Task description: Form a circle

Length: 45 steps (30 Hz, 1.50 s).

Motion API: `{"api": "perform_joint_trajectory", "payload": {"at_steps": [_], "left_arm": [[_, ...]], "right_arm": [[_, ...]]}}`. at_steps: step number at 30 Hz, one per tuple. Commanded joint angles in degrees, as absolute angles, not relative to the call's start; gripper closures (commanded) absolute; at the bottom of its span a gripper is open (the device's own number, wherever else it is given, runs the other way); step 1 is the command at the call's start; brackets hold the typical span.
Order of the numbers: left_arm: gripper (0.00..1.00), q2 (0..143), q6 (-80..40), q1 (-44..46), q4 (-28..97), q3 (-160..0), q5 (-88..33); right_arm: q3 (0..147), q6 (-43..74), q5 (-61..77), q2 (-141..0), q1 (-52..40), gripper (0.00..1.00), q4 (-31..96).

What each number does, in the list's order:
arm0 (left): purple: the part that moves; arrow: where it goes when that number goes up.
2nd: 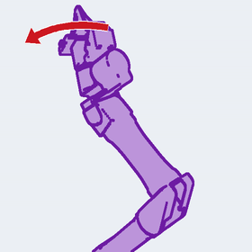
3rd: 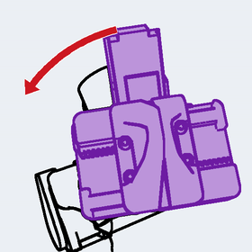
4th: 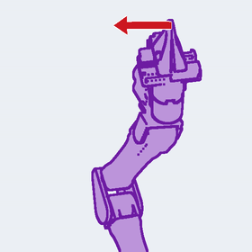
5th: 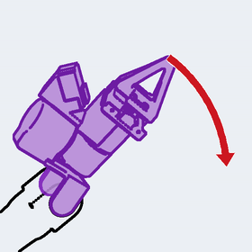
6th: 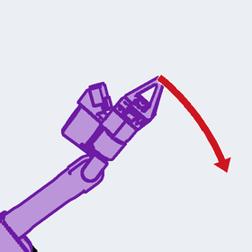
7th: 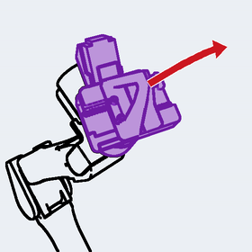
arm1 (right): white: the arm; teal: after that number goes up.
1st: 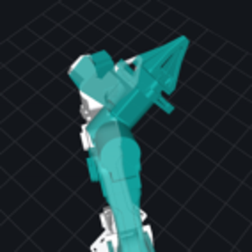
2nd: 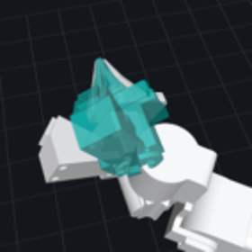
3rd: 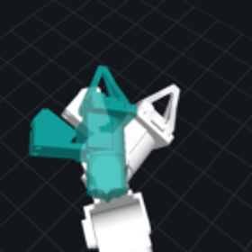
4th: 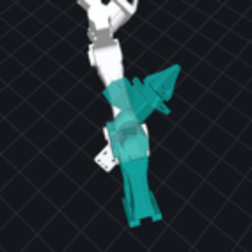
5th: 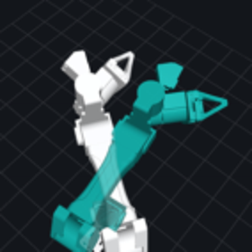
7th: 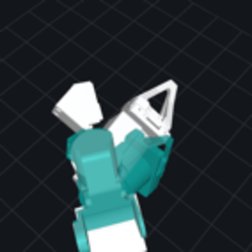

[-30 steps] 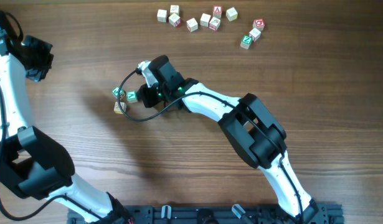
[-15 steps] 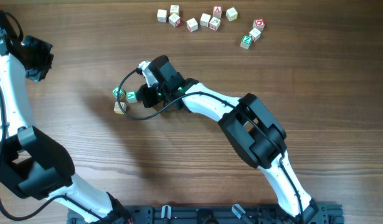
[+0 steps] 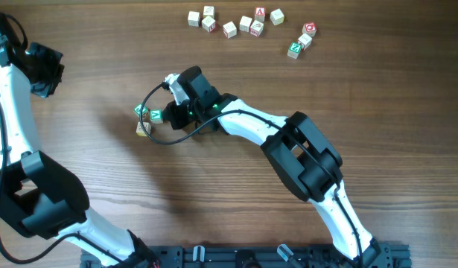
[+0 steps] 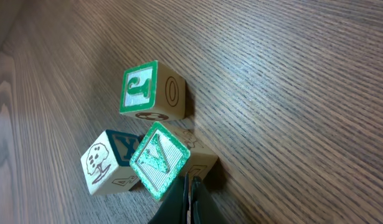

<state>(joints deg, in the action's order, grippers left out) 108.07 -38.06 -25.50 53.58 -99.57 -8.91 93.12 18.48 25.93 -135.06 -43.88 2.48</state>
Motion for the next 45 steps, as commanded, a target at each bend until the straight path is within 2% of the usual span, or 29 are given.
{"api": "perform_joint_trajectory", "payload": {"at_steps": [1, 9, 26, 34, 45], "left_arm": [[0.92, 108.57, -37.78, -25.50, 53.63, -99.22, -8.91], [0.92, 108.57, -37.78, -25.50, 53.60, -99.22, -8.93], [0.91, 108.57, -37.80, -25.50, 53.58, -99.22, -8.93], [0.91, 108.57, -37.78, -25.50, 53.58, -99.22, -8.91], [0.90, 108.57, -37.80, -25.50, 53.36, -99.22, -8.93]], "right_arm": [[92.97, 16.56, 27.51, -136.68, -43.86, 0.96, 2.13], [92.97, 16.64, 21.47, -136.68, -43.81, 0.96, 0.86], [92.97, 13.32, 28.42, -136.68, -43.81, 0.96, -0.60], [92.97, 16.60, 17.34, -136.68, -42.78, 0.96, 0.16], [92.97, 18.04, 23.07, -136.73, -42.11, 0.96, -0.80]]}}
